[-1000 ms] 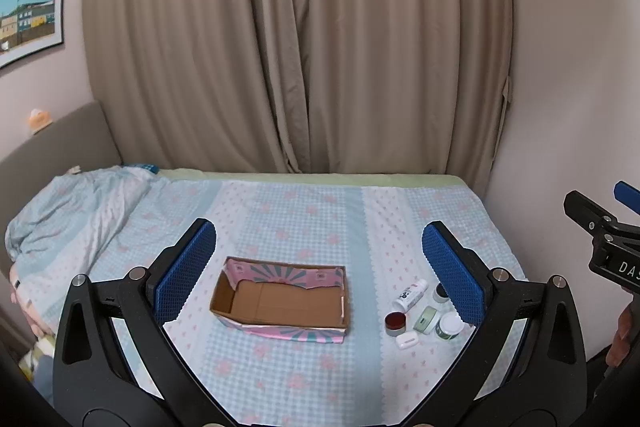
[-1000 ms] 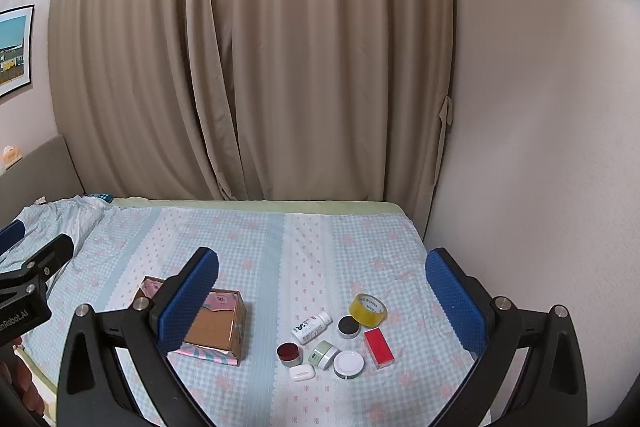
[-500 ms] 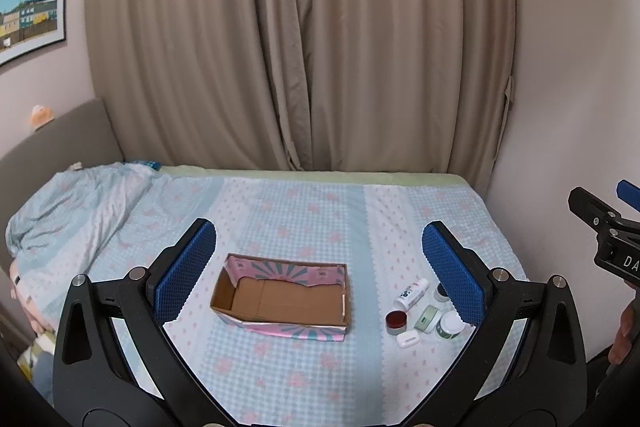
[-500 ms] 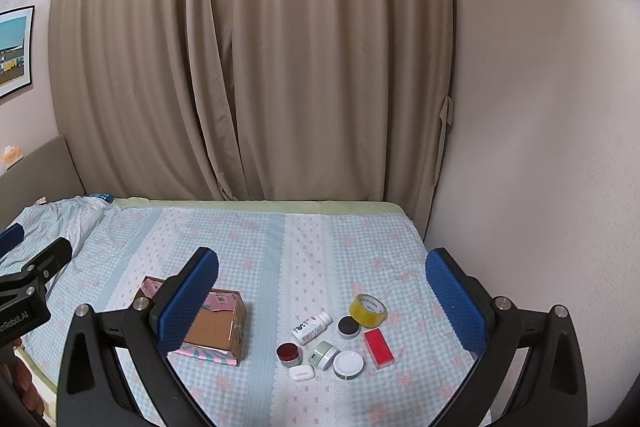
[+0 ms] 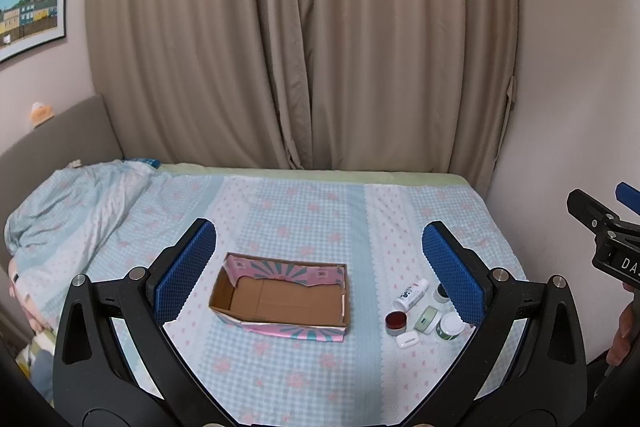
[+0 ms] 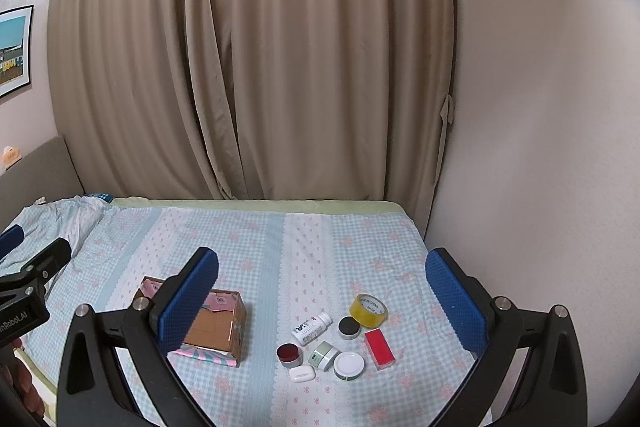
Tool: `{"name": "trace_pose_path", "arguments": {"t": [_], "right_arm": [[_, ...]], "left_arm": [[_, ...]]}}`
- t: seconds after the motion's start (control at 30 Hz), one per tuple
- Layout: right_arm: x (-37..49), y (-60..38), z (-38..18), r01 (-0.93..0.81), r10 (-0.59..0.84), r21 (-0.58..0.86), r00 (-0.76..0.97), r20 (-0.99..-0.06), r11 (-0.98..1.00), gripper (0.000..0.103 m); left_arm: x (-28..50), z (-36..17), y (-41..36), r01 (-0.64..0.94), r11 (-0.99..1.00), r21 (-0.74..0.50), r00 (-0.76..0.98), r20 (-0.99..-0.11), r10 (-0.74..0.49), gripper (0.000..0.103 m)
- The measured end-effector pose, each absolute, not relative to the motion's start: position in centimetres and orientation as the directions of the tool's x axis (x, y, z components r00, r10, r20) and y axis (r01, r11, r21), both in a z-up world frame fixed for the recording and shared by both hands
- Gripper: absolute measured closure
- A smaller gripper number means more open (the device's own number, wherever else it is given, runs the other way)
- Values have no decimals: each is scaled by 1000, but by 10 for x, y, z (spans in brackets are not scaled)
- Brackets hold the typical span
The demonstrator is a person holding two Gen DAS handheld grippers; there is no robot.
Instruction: Organize rigid objects
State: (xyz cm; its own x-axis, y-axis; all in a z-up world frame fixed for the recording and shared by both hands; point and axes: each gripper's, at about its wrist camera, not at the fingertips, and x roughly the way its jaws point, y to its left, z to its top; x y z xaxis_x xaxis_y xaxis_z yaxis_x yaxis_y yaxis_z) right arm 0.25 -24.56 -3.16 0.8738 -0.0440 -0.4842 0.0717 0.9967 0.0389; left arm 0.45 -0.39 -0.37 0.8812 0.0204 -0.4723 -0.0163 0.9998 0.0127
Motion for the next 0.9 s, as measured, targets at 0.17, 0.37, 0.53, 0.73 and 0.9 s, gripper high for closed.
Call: {"name": "trace_pose_path", "arguments": {"t": [0.17, 0.37, 0.53, 0.73, 0.9], "right_arm": [[2, -246, -33, 70, -42, 40, 873, -486, 997, 0], [3, -246, -35, 69, -42, 37, 870, -491, 997, 0], [17, -254, -41, 80, -40, 53, 846, -532, 995, 0], [49, -288, -80, 126, -25, 114, 771, -636, 985, 0], [82, -328, -143, 195, -4, 179, 688, -725, 964, 0]], "left_arm": [[8, -7, -3, -20, 1000, -21, 882, -471, 7, 1], [20, -13, -5, -14, 1000, -7, 868, -497, 9, 1], [45, -34, -14, 7, 1000, -25, 837, -547, -19, 1], [87, -98, -43, 24, 996, -87, 735, -674, -77, 1], [124, -178, -72, 12, 996, -92, 602, -794, -81, 1]]}}
